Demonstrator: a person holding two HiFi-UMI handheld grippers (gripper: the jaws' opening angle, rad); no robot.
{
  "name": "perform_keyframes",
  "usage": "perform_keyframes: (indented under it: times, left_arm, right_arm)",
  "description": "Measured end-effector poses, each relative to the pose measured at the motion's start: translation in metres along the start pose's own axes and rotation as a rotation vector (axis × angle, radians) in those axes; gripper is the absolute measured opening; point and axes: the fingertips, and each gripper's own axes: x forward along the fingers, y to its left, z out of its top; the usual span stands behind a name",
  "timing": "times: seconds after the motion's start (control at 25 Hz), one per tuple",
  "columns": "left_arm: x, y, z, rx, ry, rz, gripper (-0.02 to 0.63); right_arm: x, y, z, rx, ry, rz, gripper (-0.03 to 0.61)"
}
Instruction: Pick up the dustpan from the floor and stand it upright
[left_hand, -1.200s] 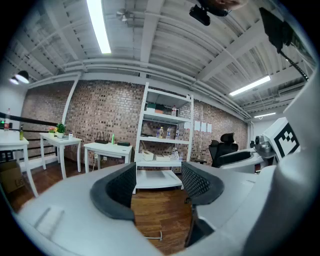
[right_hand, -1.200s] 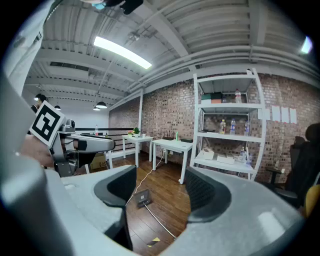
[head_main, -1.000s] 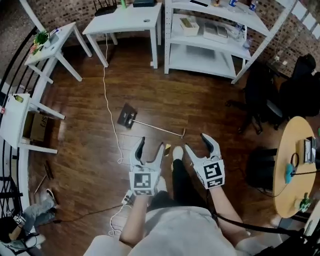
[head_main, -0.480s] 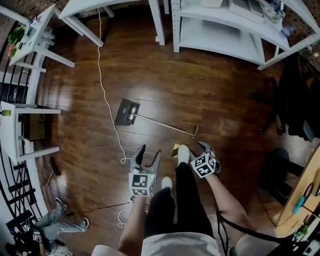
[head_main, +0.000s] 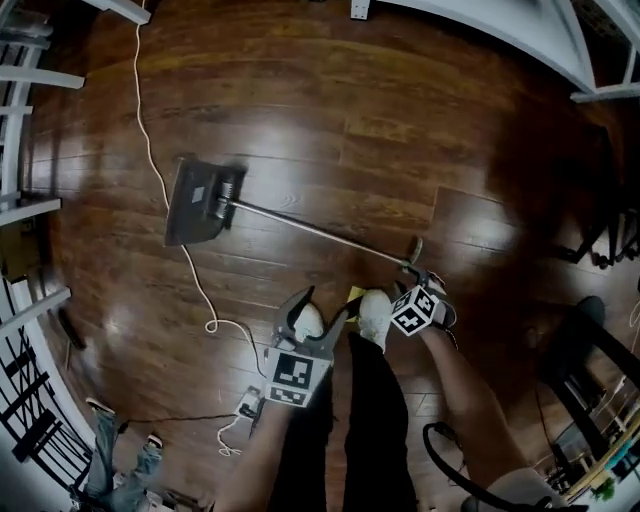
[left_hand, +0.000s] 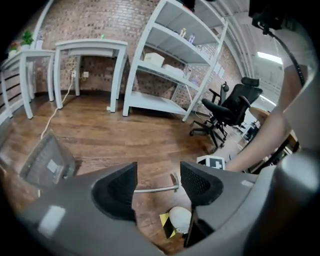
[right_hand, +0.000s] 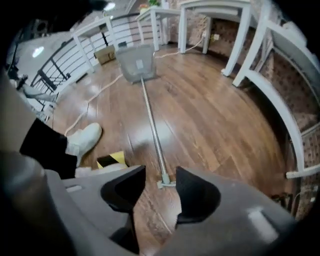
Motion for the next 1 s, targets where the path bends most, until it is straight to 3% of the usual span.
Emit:
perform_keyframes:
  times: [0.12, 0.24, 0.44, 0.6, 0.72, 1.0]
  left_arm:
    - [0.042, 0.013, -0.038, 0.036, 0.026, -0.069, 0.287]
    - [0.073, 0.03, -0.058, 0.031, 0.022, -0.078, 0.287]
    - [0.088, 0.052, -0.055, -0.027, -0.002, -0.037, 0.287]
    - [0.06, 0.055, -0.013, -0.063, -0.031, 0.008, 0.285]
    - [0.021, 0.042, 0.038, -0.08, -0.07, 0.018, 0.285]
    - [-0.091, -0.019, 0.172, -0.047, -0.188, -0.011, 0.282]
  right_arm:
    - [0.083, -0.007, -0.022, -0.085, 0.123, -0.007, 0.161]
    - [0.133, -0.011, -0.039, -0.125, 0.2, -0.017, 0.159]
    - [0.138, -0.005, -0.045, -0.186, 0.241, 0.027, 0.072]
    - [0.059, -0.02, -0.03, -0.2, 0.21, 0.001, 0.072]
    - [-0.038, -0.036, -0.02, -0.285, 0.21, -0.015, 0.071]
    - [-0.287, -0.07, -0.014, -0.362, 0.414, -0.074, 0.072]
